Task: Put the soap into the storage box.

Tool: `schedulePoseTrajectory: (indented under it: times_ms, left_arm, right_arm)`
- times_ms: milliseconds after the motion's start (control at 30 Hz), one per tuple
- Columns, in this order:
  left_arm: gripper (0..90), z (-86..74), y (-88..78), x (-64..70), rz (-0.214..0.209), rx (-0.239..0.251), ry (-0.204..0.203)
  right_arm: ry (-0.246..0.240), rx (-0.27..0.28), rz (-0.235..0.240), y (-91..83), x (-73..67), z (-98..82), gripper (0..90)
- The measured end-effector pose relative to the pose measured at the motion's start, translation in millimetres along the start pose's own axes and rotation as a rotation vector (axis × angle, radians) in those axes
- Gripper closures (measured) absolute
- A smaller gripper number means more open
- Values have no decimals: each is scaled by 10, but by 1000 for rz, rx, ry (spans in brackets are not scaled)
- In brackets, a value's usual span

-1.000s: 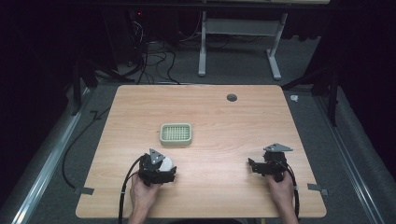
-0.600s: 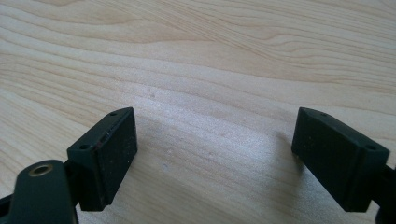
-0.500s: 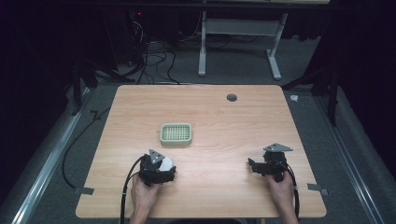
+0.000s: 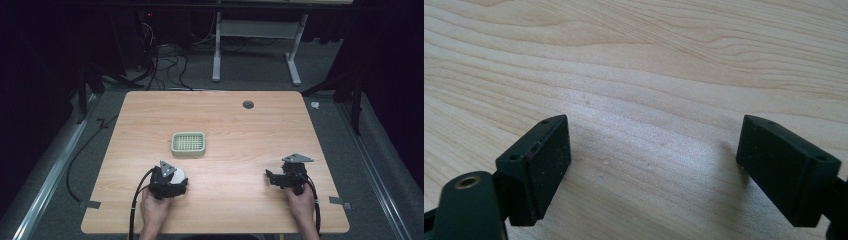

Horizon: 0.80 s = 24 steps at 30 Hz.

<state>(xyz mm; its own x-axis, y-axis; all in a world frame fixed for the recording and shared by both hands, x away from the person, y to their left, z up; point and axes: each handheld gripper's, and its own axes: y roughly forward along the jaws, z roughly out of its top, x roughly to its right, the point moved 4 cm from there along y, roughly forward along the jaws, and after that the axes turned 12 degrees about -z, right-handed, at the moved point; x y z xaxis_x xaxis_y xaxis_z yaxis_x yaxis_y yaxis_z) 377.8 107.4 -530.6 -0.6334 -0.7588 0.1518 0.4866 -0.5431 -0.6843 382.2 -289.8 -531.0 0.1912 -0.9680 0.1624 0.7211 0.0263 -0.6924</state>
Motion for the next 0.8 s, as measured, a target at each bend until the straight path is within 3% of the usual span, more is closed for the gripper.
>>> schedulePoseTrajectory:
  times_ms: [300,800]
  left_arm:
    - [248,51,-66,8,7,11,10]
    - [248,325,-189,55,-29,50,33]
  right_arm:
    - [0,0,0,1,1,0,151]
    - [2,1,1,1,2,0,152]
